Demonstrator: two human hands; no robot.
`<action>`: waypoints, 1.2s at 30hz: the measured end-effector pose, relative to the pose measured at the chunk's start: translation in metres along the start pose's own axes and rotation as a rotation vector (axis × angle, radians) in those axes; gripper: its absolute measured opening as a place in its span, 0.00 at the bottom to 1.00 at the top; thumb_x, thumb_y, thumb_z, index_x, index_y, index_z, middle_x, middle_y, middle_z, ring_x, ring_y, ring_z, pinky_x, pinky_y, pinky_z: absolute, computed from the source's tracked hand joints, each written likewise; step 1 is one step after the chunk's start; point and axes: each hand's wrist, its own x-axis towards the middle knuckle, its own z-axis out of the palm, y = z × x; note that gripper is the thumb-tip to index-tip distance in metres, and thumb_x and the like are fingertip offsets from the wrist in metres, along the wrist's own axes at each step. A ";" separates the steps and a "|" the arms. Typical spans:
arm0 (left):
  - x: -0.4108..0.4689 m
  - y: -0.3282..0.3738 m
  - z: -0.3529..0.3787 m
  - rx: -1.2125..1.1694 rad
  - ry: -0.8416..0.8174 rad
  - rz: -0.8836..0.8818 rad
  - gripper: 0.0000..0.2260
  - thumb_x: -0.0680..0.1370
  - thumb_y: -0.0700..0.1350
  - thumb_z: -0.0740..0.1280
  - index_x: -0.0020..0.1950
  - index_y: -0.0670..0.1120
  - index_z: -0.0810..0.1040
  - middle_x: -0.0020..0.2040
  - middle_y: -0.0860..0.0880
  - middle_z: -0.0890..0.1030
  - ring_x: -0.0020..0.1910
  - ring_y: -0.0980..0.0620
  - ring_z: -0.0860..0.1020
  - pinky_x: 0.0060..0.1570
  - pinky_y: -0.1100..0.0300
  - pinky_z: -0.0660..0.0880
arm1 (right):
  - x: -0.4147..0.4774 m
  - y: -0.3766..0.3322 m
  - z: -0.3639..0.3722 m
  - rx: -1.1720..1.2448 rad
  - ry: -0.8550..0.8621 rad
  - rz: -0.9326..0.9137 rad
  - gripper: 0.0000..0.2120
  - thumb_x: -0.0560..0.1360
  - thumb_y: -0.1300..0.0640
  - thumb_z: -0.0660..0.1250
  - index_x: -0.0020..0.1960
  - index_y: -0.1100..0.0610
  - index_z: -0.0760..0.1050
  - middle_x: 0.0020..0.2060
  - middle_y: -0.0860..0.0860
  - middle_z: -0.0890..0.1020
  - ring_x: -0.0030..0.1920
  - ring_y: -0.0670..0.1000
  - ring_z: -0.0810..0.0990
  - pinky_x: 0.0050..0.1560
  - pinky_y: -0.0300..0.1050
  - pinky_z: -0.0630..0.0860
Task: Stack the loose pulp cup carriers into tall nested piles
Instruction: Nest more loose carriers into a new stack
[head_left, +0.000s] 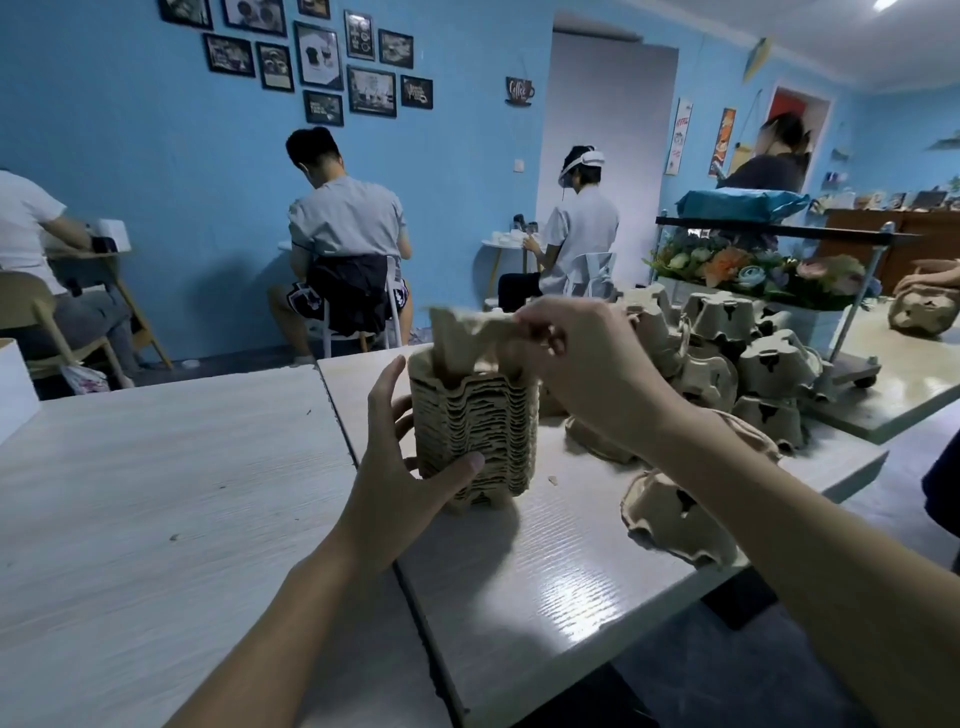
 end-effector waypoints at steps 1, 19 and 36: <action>0.000 0.001 0.000 -0.007 0.001 -0.009 0.46 0.66 0.52 0.78 0.74 0.70 0.53 0.69 0.57 0.72 0.68 0.61 0.72 0.53 0.59 0.79 | -0.002 0.000 0.004 -0.034 -0.067 -0.014 0.07 0.75 0.52 0.72 0.51 0.54 0.82 0.42 0.47 0.81 0.40 0.44 0.76 0.41 0.42 0.72; 0.016 0.024 0.010 -0.085 0.017 0.050 0.30 0.71 0.43 0.76 0.68 0.58 0.66 0.61 0.50 0.78 0.54 0.58 0.81 0.43 0.64 0.79 | -0.080 0.075 -0.063 -0.357 -0.527 0.389 0.18 0.76 0.46 0.68 0.65 0.44 0.73 0.62 0.47 0.78 0.60 0.47 0.75 0.60 0.49 0.74; 0.014 0.019 0.023 -0.131 0.017 0.023 0.30 0.72 0.46 0.75 0.69 0.60 0.65 0.62 0.49 0.79 0.59 0.51 0.79 0.48 0.60 0.79 | -0.073 0.097 -0.038 -0.095 -0.745 0.311 0.27 0.72 0.51 0.75 0.69 0.42 0.72 0.55 0.39 0.79 0.49 0.35 0.77 0.50 0.38 0.74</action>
